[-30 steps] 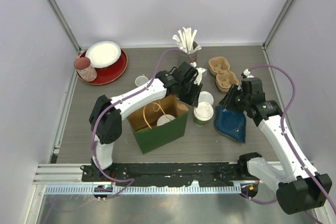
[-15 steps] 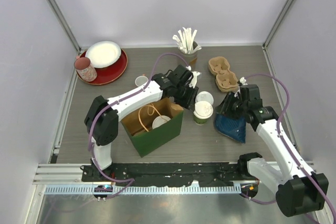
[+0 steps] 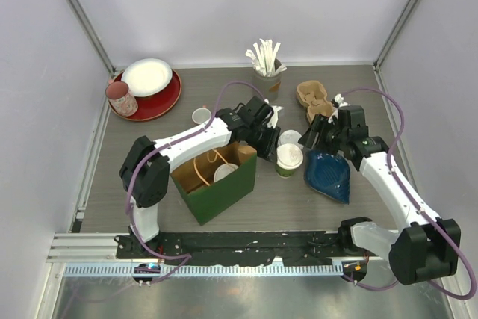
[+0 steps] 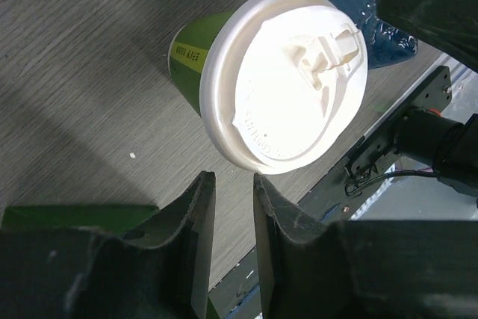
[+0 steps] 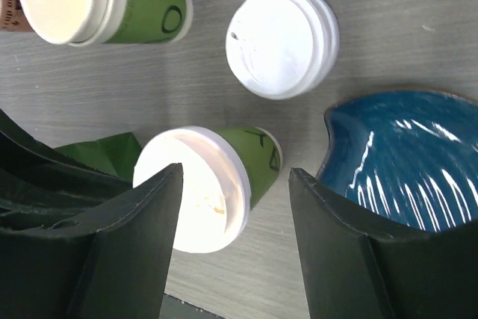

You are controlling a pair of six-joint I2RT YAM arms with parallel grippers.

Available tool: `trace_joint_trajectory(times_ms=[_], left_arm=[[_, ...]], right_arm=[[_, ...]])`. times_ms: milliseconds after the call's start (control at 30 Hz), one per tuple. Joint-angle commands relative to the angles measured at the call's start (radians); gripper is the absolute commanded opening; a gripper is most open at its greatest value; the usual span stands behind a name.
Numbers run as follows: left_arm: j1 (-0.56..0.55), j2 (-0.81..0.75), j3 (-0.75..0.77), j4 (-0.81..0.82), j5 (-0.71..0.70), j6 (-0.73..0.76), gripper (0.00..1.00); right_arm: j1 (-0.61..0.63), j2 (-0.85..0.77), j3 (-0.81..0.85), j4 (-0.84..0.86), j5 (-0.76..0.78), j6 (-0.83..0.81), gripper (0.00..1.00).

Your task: Pack the takeout coffee

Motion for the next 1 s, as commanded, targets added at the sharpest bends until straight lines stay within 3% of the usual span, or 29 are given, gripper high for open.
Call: trace_joint_trajectory(times_ms=[0,533,967], left_arm=[[0.007,-0.038,-0.002,0.044,0.034,-0.033,0.30],[0.019,0.019,0.021,0.073,0.058,-0.037,0.31],[0.028,0.053,-0.018,0.090,0.070,-0.063,0.26]], right_arm=[[0.002,0.030,-0.004,0.189,-0.071,-0.022,0.64],[0.022,0.016,-0.169,0.259,-0.107,0.043,0.57],[0.038,-0.068,-0.257,0.266,-0.095,0.107,0.50]])
